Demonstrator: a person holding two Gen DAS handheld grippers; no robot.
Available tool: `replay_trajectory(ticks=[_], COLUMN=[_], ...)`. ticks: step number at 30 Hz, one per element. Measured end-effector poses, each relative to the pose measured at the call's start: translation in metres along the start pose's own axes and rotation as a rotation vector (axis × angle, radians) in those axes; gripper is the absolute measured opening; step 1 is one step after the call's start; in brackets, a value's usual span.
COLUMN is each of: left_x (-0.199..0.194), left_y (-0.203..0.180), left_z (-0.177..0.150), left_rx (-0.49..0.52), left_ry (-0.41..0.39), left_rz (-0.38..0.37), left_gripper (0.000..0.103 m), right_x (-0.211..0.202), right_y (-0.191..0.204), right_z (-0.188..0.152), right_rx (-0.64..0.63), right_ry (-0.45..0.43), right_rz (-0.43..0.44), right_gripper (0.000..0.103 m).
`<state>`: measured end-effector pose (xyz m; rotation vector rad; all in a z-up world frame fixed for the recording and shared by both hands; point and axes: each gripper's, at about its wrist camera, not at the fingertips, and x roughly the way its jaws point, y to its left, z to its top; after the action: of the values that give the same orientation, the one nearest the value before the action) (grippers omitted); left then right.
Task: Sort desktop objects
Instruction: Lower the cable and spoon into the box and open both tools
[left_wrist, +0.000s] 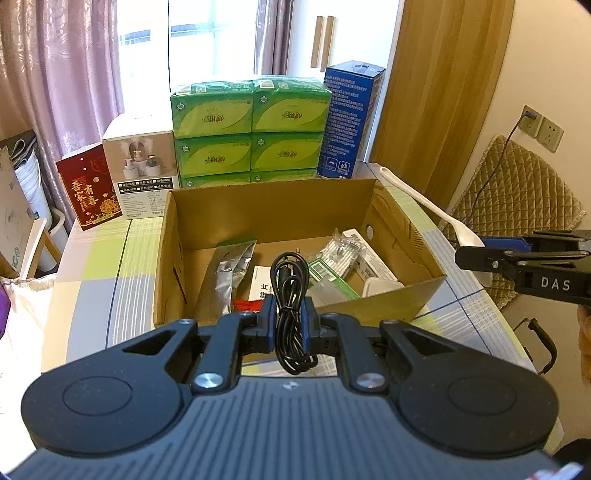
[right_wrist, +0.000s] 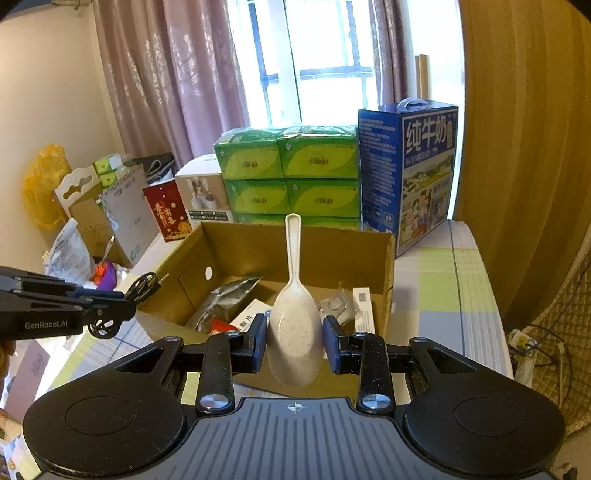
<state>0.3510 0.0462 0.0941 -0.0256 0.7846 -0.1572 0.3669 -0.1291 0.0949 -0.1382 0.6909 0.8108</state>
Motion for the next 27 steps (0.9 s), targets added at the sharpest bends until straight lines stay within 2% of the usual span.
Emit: replay_trajectory(ticks=[8, 27], left_x=[0.026, 0.078], left_y=[0.01, 0.038], left_z=[0.016, 0.037], left_rx=[0.01, -0.034], left_ry=[0.027, 0.091], left_rz=[0.006, -0.002], left_gripper=[0.01, 0.01], right_x=[0.028, 0.082], right_y=[-0.008, -0.015], right_z=[0.012, 0.033], right_rx=[-0.016, -0.039], right_ry=[0.034, 0.102], right_rz=[0.001, 0.011], right_gripper=[0.03, 0.03])
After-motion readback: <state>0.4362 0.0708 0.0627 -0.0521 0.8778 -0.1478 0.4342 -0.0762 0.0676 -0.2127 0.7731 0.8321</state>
